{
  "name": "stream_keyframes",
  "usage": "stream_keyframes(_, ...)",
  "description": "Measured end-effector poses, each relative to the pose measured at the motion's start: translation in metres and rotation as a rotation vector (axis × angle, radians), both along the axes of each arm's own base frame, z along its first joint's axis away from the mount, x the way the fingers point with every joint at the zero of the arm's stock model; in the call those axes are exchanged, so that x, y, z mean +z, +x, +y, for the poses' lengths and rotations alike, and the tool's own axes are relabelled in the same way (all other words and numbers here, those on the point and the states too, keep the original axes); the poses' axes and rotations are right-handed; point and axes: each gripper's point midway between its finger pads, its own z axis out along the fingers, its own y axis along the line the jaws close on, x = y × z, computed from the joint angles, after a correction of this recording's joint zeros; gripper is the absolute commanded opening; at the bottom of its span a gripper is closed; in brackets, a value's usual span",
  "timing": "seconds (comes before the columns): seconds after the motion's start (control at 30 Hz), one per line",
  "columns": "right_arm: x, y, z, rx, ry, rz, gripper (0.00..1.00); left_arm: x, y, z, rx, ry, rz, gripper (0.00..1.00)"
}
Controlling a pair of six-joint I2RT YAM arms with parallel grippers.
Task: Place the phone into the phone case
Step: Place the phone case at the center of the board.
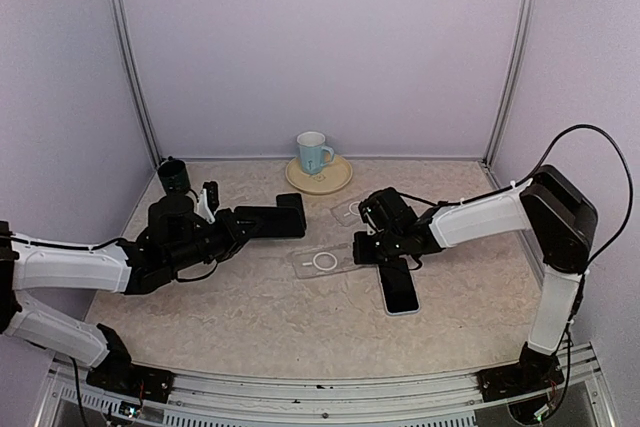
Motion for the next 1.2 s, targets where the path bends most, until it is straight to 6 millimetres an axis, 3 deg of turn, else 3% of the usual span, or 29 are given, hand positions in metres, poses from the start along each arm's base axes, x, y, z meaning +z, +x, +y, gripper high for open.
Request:
stream_keyframes(0.13,-0.008,-0.008,0.013,0.019,0.007,0.027,0.00,-0.009,-0.002,0.005,0.017,0.024,0.019,0.00)
stream_keyframes(0.3,-0.012,-0.014,0.023,0.045,0.024,0.048,0.04,-0.007,-0.002,0.007,0.028,0.026,0.016,0.00)
stream_keyframes(0.63,-0.009,-0.022,0.035,0.088,0.084,0.085,0.21,-0.008,-0.002,0.009,0.044,0.035,0.018,0.00)
stream_keyframes(1.2,-0.013,-0.056,0.051,0.215,0.176,0.181,0.34,-0.021,-0.010,0.012,0.046,0.068,0.077,0.00)
